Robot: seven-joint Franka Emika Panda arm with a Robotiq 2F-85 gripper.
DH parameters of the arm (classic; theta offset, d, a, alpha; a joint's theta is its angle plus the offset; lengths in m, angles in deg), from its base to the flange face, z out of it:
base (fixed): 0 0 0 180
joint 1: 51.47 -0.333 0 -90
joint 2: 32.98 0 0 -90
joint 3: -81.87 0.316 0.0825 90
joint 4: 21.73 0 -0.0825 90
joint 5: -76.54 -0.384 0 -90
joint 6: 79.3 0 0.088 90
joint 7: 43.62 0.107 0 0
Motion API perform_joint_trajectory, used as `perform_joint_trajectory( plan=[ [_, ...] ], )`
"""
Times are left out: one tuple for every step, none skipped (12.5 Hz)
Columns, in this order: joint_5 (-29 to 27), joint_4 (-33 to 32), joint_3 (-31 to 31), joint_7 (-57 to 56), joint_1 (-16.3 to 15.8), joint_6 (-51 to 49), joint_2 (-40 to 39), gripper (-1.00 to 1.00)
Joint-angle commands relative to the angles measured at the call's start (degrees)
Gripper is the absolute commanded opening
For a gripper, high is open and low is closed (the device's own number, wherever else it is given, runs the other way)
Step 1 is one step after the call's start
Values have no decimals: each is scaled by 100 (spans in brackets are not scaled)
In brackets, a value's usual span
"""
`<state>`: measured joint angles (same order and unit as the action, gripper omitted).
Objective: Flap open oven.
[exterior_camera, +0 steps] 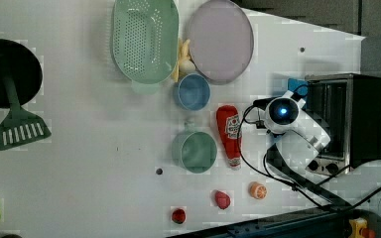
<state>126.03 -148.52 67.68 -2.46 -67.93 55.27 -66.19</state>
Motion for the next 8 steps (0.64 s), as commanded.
perform_joint_trajectory(
  plan=[
    [-16, 208, -143, 320, -48, 65, 25, -65],
    [-36, 215, -158, 320, -43, 151, 87, -65],
    [-101, 212, -176, 320, -35, 255, 191, -65],
    [-203, 209, -195, 320, -26, 354, 342, -65],
    [-408, 205, -209, 319, -9, 402, 533, -65],
    [-663, 203, -211, 319, 10, 400, 746, -65],
    [-988, 204, -212, 317, 24, 398, 963, -65],
    [-1357, 205, -212, 317, 42, 398, 1190, -65]
  ],
)
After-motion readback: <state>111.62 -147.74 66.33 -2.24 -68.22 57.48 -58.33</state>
